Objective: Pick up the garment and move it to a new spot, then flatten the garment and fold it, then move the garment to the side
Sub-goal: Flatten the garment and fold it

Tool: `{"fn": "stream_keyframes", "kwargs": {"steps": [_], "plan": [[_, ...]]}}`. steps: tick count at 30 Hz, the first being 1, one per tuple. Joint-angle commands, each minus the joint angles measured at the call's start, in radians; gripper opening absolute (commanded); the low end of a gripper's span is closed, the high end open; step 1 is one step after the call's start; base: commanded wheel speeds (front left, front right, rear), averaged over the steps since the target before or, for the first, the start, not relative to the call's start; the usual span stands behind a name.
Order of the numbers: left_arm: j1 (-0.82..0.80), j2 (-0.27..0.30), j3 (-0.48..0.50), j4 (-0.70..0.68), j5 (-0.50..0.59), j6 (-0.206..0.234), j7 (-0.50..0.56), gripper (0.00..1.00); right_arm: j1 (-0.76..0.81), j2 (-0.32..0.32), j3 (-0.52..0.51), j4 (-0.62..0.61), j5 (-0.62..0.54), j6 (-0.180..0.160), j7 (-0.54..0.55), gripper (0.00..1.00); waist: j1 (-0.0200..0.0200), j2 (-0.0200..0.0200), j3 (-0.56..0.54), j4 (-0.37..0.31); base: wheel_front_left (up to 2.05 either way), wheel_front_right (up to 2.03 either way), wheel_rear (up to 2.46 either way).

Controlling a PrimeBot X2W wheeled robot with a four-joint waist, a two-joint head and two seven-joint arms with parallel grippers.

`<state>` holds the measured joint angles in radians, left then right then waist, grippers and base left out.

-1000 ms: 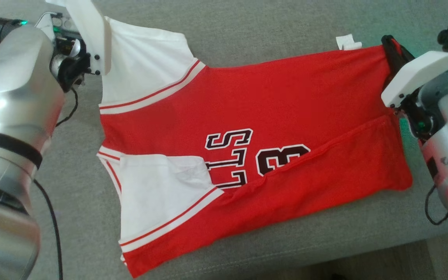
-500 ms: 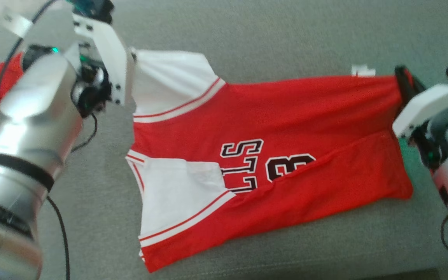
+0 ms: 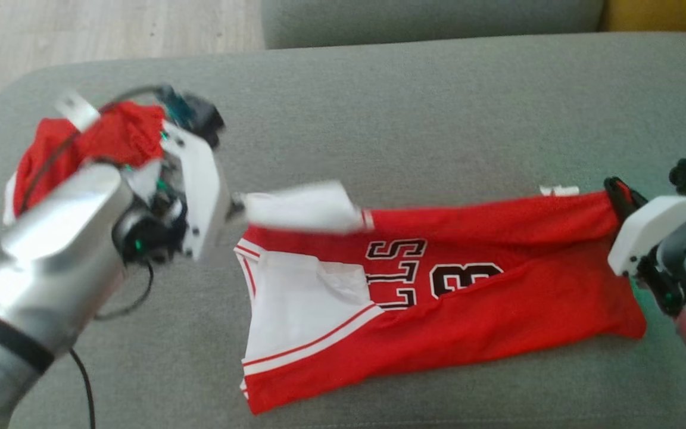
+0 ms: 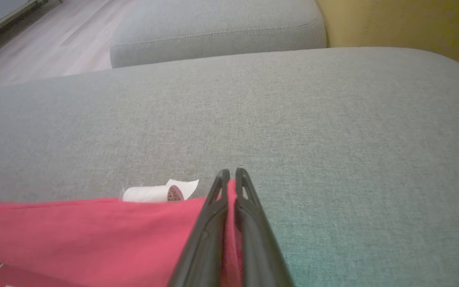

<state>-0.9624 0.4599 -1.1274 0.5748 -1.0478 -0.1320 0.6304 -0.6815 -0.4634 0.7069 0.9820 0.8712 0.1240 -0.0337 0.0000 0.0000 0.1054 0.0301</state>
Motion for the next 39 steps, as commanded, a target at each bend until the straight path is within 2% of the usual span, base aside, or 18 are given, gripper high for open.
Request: {"fn": "stream_keyframes", "kwargs": {"steps": [1,5,10,21,22,23,24,25,29,32,36,39], "plan": [[-0.029,0.056,0.03,-0.062,-0.026,0.001,0.031,0.0,0.003,-0.042,0.023,-0.019,0.005,0.007,0.0,0.0,0.0,0.0,-0.011,0.013,0.0,0.0,0.0],[0.007,0.096,0.012,-0.16,-0.077,0.001,0.104,0.0,0.002,-0.071,0.063,-0.011,0.009,0.007,0.015,0.0,0.0,0.0,-0.014,0.022,0.0,0.0,0.0],[0.049,0.125,0.002,-0.244,-0.124,0.011,0.161,0.0,0.005,-0.101,0.117,-0.018,0.034,0.007,0.086,0.0,0.0,0.0,-0.012,0.022,0.0,0.0,0.0],[0.118,0.134,-0.023,-0.298,-0.162,0.029,0.191,0.0,-0.002,-0.131,0.222,-0.044,0.064,0.007,0.194,0.0,0.0,0.0,-0.011,-0.005,0.0,0.0,0.0],[0.125,0.133,-0.026,-0.297,-0.164,0.03,0.192,0.0,0.001,-0.13,0.233,-0.045,0.07,0.007,0.209,0.29,0.0,0.0,-0.013,-0.008,0.0,0.0,0.0],[0.132,0.131,-0.03,-0.295,-0.168,0.029,0.196,0.2,0.002,-0.131,0.246,-0.048,0.075,0.007,0.223,0.71,0.0,0.0,-0.015,-0.01,0.0,0.0,0.0],[0.138,0.13,-0.034,-0.293,-0.171,0.029,0.199,0.55,0.003,-0.133,0.258,-0.053,0.08,0.007,0.234,1.0,0.0,0.0,-0.018,-0.012,0.0,0.0,0.0],[0.144,0.129,-0.038,-0.291,-0.173,0.028,0.201,0.99,0.005,-0.135,0.272,-0.061,0.086,0.007,0.246,1.0,0.0,0.0,-0.021,-0.014,0.0,0.0,0.0],[0.16,0.128,-0.037,-0.283,-0.177,0.024,0.179,1.0,0.008,-0.16,0.319,-0.095,0.107,0.007,0.276,1.0,0.0,0.0,-0.042,-0.019,0.0,0.0,0.0],[0.157,0.136,-0.011,-0.288,-0.167,0.021,0.119,1.0,-0.005,-0.191,0.342,-0.118,0.111,0.007,0.263,1.0,0.0,0.0,-0.064,-0.021,0.0,0.0,0.0],[0.16,0.148,0.051,-0.306,-0.135,0.04,-0.03,1.0,-0.033,-0.215,0.306,-0.131,0.127,0.007,0.168,1.0,0.0,0.0,-0.092,-0.022,0.0,0.0,0.0],[0.182,0.153,0.108,-0.325,-0.094,0.092,-0.188,1.0,-0.039,-0.216,0.244,-0.141,0.15,0.007,0.051,1.0,0.0,0.0,-0.107,-0.02,0.0,0.0,0.0]]}}
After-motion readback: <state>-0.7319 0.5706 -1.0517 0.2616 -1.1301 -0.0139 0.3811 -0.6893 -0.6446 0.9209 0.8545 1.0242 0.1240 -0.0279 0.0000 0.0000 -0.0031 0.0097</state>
